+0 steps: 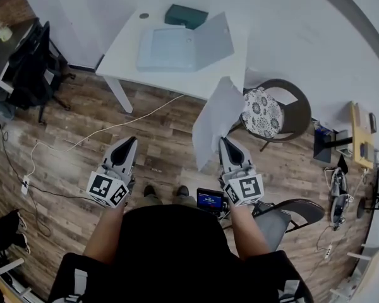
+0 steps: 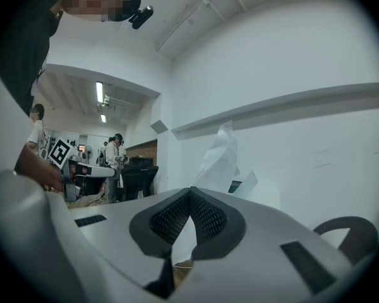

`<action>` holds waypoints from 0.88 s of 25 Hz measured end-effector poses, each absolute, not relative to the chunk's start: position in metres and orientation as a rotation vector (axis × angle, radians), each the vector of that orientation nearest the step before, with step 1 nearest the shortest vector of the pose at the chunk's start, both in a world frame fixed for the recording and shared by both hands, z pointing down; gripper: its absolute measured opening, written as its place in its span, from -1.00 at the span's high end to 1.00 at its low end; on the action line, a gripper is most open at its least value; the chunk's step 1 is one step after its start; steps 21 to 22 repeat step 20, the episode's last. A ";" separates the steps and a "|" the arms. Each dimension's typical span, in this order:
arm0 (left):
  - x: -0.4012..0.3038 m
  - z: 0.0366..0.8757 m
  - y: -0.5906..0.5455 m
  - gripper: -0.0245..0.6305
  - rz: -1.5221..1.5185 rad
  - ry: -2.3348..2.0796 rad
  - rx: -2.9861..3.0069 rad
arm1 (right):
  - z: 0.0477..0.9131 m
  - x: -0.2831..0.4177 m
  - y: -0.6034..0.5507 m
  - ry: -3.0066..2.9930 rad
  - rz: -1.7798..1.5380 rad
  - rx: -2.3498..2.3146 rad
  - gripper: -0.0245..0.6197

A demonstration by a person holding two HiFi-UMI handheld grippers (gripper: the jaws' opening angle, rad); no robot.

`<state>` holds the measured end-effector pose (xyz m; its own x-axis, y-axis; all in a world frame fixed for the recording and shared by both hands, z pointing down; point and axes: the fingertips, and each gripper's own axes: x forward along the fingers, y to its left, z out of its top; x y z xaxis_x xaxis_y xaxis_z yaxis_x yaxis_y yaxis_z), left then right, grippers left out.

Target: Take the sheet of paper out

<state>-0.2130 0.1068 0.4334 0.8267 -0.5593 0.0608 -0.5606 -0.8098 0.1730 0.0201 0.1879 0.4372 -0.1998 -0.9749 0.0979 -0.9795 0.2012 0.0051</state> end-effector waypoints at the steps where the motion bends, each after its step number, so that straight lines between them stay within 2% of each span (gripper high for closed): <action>1: -0.213 0.434 0.107 0.91 0.014 -0.867 2.824 | 0.438 0.019 0.187 -2.372 0.092 1.934 0.90; 22: -0.187 0.446 0.126 0.91 0.034 -0.832 2.807 | 0.451 0.043 0.208 -2.378 0.137 1.923 0.90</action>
